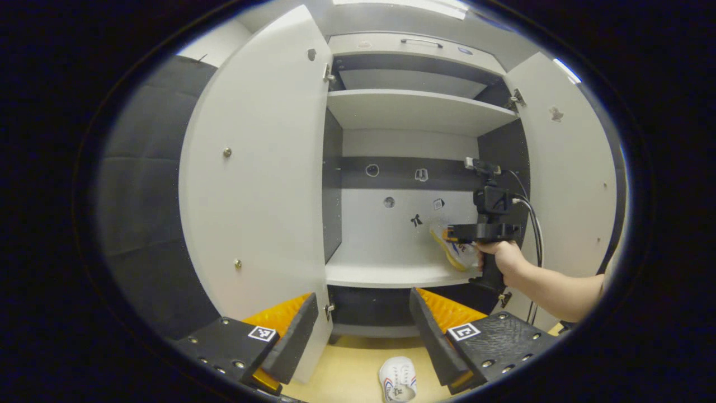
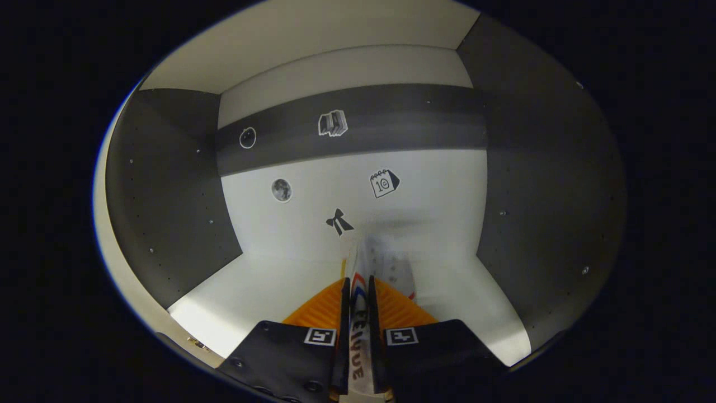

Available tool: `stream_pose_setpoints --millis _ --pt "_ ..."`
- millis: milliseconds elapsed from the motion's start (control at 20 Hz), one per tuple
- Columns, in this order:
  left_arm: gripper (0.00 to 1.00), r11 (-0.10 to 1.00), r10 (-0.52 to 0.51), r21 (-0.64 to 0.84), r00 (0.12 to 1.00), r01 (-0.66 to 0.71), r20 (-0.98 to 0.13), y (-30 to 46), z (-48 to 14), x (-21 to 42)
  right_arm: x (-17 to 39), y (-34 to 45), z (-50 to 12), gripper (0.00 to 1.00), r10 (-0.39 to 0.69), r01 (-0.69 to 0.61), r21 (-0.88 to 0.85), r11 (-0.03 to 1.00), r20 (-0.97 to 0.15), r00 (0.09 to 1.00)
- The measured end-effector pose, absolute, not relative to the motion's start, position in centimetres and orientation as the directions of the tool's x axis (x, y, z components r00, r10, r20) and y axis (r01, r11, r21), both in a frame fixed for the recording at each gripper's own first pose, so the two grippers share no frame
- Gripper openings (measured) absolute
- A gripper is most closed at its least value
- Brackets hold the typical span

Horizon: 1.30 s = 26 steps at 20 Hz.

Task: Grab one shoe with the right hand and put it into the shoe cabinet, grab the other shoe with the left hand and put it into the shoe cabinet; then close the right door with the right hand and the left door with the left hand.

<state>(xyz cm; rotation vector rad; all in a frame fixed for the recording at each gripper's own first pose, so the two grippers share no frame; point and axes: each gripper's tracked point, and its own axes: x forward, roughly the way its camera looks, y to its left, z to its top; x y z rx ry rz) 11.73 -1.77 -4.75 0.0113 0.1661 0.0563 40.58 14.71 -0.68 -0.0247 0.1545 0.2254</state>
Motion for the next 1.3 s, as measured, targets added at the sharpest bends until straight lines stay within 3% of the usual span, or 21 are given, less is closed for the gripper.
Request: stream_pose_setpoints --millis 150,300,500,900,1300 --pt "0.95 0.999 0.034 -0.001 0.984 -0.035 -0.176 -2.0 -5.8 10.8 38.8 15.9 0.4 0.16 0.249 -0.248 0.024 0.969 -0.143 0.958" --pt "0.94 1.000 -0.013 0.003 0.978 0.014 -0.208 -1.9 -8.0 10.1 35.2 16.1 0.8 0.58 0.255 -0.259 -0.025 0.965 -0.122 0.959" --pt "0.95 0.991 -0.120 0.026 0.963 0.130 -0.240 -1.7 -11.3 8.5 28.3 15.8 1.9 1.00 0.237 -0.241 -0.058 0.969 -0.065 0.969" --pt "0.95 0.967 -0.254 -0.116 0.887 0.226 -0.386 -2.3 -19.6 3.1 14.2 11.4 2.3 0.96 0.129 -0.126 -0.060 0.990 0.057 0.990" --pt "0.95 0.936 -0.337 -0.098 0.782 0.337 -0.524 -5.2 -28.7 3.8 3.0 4.0 -6.4 1.00 -0.060 0.054 -0.085 0.995 -0.069 0.996"
